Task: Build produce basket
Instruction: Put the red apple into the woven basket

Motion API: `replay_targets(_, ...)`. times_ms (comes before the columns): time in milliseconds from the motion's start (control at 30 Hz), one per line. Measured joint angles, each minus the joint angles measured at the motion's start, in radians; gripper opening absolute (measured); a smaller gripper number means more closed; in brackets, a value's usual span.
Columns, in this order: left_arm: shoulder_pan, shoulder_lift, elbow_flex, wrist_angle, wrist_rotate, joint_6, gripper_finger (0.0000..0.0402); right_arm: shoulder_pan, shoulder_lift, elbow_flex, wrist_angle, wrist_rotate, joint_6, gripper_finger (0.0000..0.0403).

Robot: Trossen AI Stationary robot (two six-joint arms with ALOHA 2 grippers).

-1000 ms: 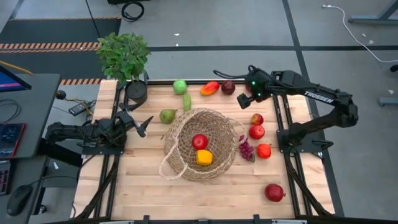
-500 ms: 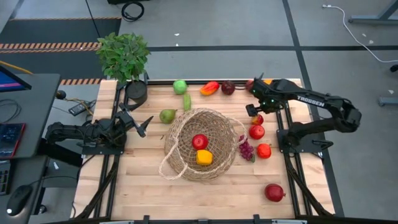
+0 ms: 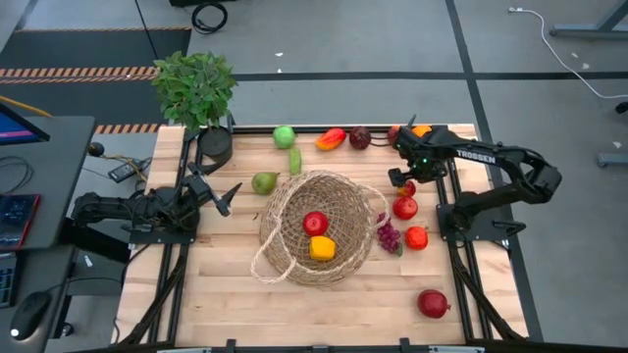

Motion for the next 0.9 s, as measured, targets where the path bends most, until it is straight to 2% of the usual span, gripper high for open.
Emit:
replay_targets(433,0.000,0.000,0.000,0.000,0.000,0.000,0.0388,-0.012,0.122,-0.012,0.074,-0.080,-0.032,0.0379)
replay_targets(900,0.000,0.000,0.000,0.000,0.000,0.000,0.0388,-0.010,0.167,-0.012,0.090,-0.088,-0.054,0.0314)
